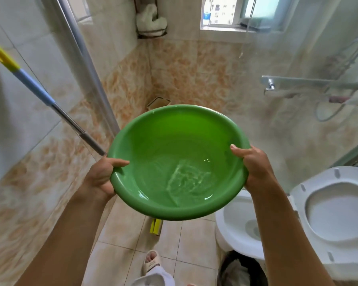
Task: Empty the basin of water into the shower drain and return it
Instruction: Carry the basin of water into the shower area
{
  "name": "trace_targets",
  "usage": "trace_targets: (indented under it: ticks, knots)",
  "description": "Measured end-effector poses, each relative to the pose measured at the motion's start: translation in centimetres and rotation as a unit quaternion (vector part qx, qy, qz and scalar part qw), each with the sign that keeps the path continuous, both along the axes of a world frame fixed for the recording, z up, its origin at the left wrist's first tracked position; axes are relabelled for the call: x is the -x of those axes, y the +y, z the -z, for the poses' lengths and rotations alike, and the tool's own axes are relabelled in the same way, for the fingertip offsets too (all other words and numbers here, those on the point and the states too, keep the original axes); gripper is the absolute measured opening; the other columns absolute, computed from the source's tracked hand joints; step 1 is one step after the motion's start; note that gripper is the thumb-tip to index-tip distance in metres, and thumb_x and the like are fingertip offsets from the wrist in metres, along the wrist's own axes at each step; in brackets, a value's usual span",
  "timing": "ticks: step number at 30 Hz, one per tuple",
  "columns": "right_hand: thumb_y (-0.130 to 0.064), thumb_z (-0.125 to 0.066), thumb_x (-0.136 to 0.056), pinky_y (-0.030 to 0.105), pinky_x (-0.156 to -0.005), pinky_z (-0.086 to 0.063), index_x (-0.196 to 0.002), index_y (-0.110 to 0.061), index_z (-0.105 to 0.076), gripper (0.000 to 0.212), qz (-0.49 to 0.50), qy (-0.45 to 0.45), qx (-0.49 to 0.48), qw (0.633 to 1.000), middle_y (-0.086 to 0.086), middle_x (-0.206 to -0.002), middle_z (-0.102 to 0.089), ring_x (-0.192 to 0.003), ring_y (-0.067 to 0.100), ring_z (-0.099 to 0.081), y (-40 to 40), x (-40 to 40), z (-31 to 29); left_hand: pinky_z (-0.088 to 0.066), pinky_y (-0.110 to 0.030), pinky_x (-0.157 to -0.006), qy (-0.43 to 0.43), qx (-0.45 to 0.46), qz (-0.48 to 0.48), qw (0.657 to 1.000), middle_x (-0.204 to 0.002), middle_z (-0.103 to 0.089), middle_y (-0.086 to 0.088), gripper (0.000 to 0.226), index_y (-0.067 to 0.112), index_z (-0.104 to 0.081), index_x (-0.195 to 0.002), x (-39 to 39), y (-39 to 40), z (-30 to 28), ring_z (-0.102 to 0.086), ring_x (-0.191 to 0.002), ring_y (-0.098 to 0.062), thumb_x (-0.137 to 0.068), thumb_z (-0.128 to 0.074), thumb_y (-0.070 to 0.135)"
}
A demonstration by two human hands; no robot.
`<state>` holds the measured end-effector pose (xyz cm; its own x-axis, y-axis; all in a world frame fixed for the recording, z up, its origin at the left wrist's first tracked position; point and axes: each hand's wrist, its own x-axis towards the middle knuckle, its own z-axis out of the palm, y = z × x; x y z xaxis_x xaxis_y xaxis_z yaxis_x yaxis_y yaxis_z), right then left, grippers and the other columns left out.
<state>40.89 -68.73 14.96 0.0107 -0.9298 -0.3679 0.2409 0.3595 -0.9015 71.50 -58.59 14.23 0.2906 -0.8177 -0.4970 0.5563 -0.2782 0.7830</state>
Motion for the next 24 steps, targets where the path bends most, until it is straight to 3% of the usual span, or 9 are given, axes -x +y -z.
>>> trace_targets:
  ticks: [17,21,24]
  knots:
    - [-0.001,-0.059,-0.087,0.058,-0.085,-0.054,-0.120,0.001,-0.059,0.033,0.010,0.031,-0.026,0.999,0.028,-0.110,-0.068,-0.096,0.044,-0.067,-6.3,-13.4,0.4,-0.054,-0.045,-0.061,0.031,-0.016,0.023,0.999,-0.081,-0.077,-0.018,0.032,0.004,-0.065,-0.106,-14.1,-7.2,1.0,-0.075,-0.068,-0.035,-0.089,-0.041,-0.007]
    - [0.000,-0.059,-0.087,0.048,-0.070,-0.058,-0.113,0.000,-0.062,0.026,0.001,0.038,-0.023,0.999,0.028,-0.103,-0.069,-0.087,0.041,-0.069,-7.1,-16.1,0.3,-0.053,-0.050,-0.068,0.056,-0.014,0.005,0.998,-0.084,-0.076,-0.021,0.034,0.002,-0.065,-0.109,-16.6,-7.3,1.4,-0.075,-0.071,-0.037,-0.088,-0.040,-0.008]
    - [0.000,-0.058,-0.087,0.048,-0.071,-0.057,-0.113,-0.001,-0.062,0.026,-0.012,0.041,-0.028,0.999,0.028,-0.104,-0.069,-0.088,0.042,-0.069,-7.5,-18.0,0.5,-0.055,-0.051,-0.067,0.070,-0.016,-0.008,0.997,-0.087,-0.076,-0.022,0.036,0.002,-0.065,-0.112,-18.4,-7.1,1.5,-0.075,-0.074,-0.039,-0.088,-0.041,-0.008]
